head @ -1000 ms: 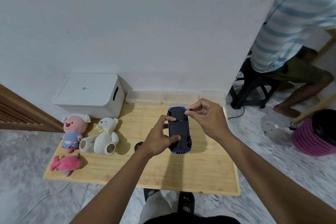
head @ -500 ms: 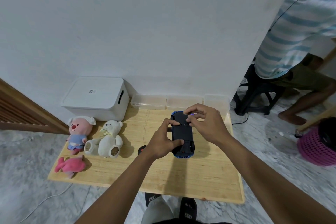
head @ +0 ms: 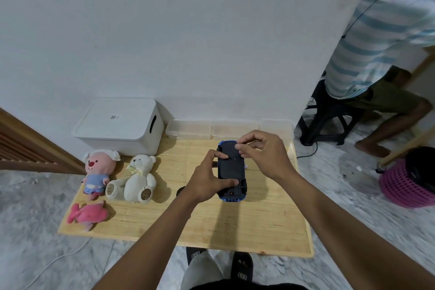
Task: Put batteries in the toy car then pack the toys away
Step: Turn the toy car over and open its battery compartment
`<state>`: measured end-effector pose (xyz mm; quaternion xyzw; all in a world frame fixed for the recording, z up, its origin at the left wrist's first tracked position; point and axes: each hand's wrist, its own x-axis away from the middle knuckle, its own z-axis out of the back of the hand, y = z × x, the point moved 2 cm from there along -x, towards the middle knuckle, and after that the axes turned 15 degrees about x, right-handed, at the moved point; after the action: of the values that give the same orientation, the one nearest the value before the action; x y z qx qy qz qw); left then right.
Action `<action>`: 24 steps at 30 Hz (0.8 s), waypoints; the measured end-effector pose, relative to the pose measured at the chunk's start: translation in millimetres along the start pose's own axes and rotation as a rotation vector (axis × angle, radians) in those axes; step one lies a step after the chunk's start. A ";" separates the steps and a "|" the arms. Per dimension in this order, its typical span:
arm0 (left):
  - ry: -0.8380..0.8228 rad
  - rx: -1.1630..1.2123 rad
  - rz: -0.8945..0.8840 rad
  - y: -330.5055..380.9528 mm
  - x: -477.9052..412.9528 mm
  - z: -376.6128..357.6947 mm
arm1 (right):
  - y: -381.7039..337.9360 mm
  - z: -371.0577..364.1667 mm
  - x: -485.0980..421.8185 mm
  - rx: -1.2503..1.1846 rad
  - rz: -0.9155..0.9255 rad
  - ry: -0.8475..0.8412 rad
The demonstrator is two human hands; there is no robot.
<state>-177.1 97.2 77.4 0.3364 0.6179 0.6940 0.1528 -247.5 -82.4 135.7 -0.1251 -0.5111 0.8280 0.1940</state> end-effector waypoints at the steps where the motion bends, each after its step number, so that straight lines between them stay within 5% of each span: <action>1: -0.003 0.000 -0.003 0.2 0.2 -0.1 | -0.1 -0.7 0.0 -0.001 0.012 0.001; 24: 0.010 -0.031 0.017 -0.1 -5.3 -8.6 | 2.8 1.3 0.2 0.063 0.049 0.014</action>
<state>-179.0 87.4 75.8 0.3357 0.6051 0.7063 0.1490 -248.8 -84.5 133.7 -0.1372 -0.4803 0.8472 0.1807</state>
